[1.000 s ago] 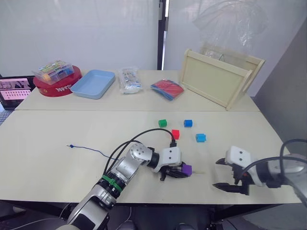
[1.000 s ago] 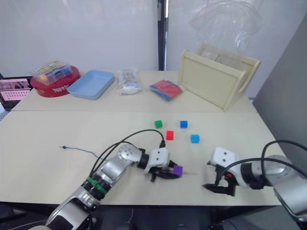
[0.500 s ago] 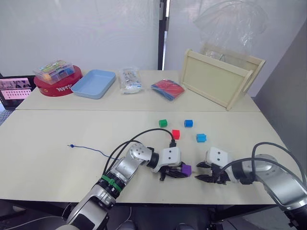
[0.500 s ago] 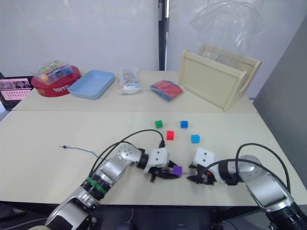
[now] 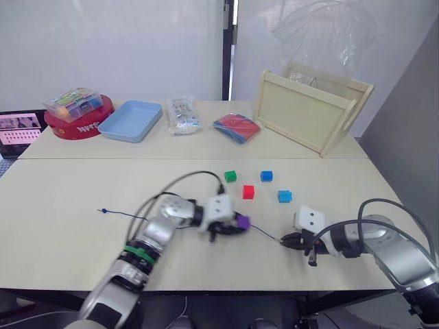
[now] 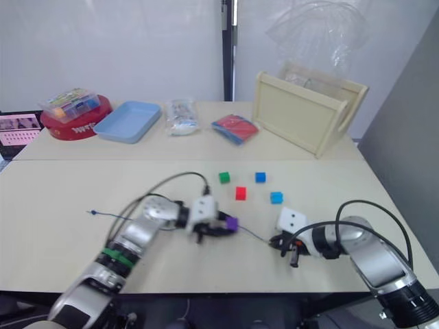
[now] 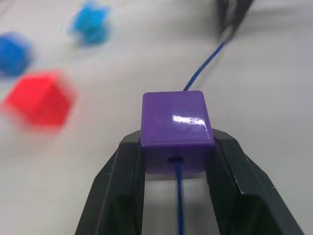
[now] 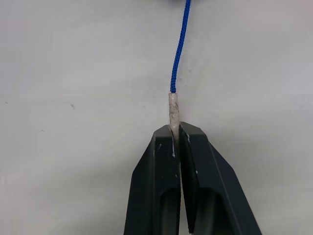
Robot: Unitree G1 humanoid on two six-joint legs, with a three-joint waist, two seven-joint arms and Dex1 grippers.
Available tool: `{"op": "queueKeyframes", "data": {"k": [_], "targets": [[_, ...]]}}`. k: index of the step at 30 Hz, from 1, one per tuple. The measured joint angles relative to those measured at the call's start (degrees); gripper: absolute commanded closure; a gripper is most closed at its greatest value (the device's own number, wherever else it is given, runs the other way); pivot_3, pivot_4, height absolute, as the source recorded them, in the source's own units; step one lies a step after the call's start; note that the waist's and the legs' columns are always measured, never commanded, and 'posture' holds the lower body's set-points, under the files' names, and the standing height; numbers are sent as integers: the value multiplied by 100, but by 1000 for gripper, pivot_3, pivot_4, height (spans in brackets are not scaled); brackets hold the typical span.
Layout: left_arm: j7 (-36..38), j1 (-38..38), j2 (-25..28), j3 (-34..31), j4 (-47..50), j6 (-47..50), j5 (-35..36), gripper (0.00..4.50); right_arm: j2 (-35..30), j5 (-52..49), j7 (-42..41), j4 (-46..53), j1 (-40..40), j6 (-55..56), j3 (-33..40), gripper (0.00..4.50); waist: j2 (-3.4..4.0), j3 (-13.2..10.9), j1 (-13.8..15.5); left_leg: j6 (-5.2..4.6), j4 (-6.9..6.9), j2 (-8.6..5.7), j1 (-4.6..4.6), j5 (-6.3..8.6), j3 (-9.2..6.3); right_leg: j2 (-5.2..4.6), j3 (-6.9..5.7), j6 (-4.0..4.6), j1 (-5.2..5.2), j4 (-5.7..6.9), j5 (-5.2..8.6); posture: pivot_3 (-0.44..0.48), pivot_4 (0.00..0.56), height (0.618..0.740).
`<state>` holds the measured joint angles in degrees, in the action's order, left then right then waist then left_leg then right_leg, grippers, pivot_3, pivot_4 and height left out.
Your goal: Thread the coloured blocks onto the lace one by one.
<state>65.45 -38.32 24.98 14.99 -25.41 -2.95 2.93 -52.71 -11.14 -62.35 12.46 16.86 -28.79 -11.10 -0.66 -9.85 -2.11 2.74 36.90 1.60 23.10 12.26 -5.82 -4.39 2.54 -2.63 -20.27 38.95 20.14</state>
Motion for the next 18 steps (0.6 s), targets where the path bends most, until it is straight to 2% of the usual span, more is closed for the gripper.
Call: {"op": "queueKeyframes", "data": {"k": [3, 7, 13, 18], "targets": [[14, 14, 564, -587, -401, -147, 212, 3293, 4, 97, -140, -223, 215, 119, -109, 4500, -1, 0, -23, 0, 0, 0, 3, 0, -1, -1, -2, 0, -2, -1, 0, 0, 150, 740], [418, 364, 1594, -973, -901, -750, 287, 3293, 59, 175, -298, -499, 454, 270, -216, 4500, 0, 0, -61, 0, -9, 1, -1, 0, -1, 0, -3, 0, -6, 2, 0, 0, 150, 740], [869, 677, 2547, -1176, -1796, -1843, 315, 3293, 230, 213, -394, -640, 578, 326, -244, 4500, -1, 0, -58, 1, -8, 9, -7, 0, 2, 4, -3, 0, -7, 7, 0, 0, 150, 740], [779, 516, 3389, -1219, -3012, -2347, -15, 3293, 424, 302, -410, -751, 764, 396, -337, 4500, 0, 0, -195, -1, -25, 17, -27, 1, 6, 13, -1, 0, -10, 17, 0, 0, 150, 740]]}}
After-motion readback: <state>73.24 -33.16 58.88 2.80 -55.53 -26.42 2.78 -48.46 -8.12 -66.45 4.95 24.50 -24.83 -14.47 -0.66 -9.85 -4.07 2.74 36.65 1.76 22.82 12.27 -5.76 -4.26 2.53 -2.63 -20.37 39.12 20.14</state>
